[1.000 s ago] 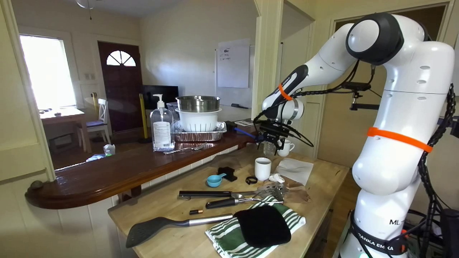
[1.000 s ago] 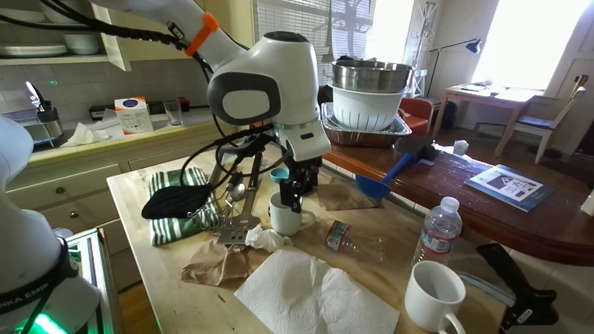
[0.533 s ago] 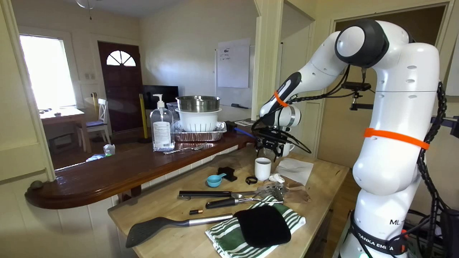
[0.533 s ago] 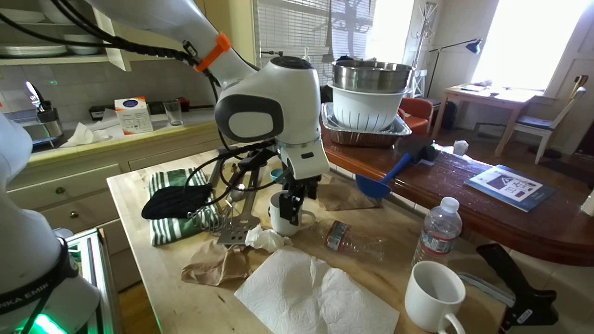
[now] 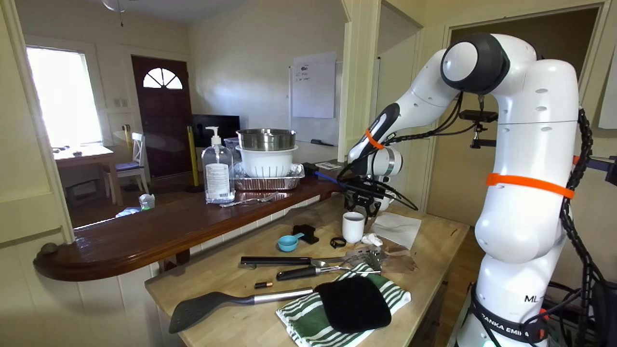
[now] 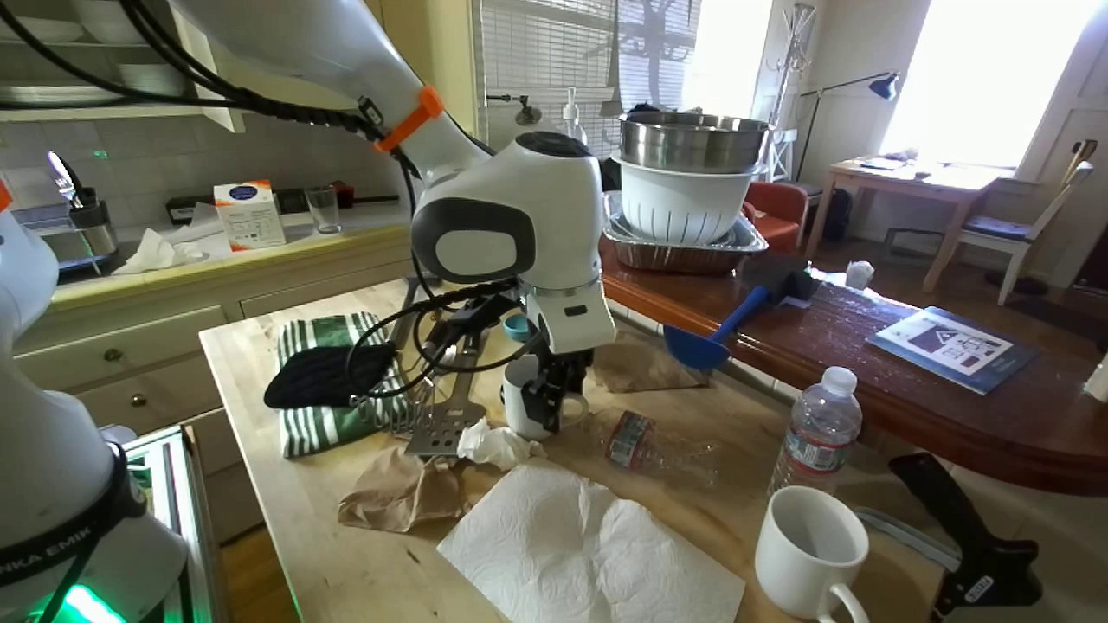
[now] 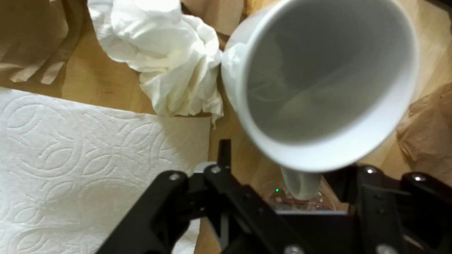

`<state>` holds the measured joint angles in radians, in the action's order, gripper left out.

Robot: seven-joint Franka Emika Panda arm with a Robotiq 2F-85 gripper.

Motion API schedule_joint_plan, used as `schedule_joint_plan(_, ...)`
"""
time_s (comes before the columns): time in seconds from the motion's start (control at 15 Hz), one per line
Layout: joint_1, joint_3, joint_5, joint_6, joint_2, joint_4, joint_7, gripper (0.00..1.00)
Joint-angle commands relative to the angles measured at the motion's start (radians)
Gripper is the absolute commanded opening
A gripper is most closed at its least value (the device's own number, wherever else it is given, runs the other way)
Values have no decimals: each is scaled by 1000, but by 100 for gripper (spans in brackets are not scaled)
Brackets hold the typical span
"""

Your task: Put the white mug on the upper counter.

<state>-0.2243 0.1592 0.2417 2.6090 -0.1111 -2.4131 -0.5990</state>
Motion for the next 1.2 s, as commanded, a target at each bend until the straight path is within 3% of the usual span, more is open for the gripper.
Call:
schedule_joint_plan(0.0, 18, 17, 23, 25, -24, 14, 21, 68)
schedule_joint_plan(0.33, 21, 18, 22, 26, -31, 19, 27, 49)
schedule_joint_plan(0.47, 24, 18, 14, 41, -32, 16, 36, 48)
schedule_joint_plan(0.53, 26, 19, 10, 48, -32, 16, 34, 42)
schedule_joint_plan(0.6, 28, 20, 5, 59, -32, 15, 36, 46)
schedule_joint_plan(0.8, 32, 23, -2, 77, -37, 15, 40, 47)
schedule_joint_plan(1.13, 41, 28, -12, 106, -46, 12, 55, 33)
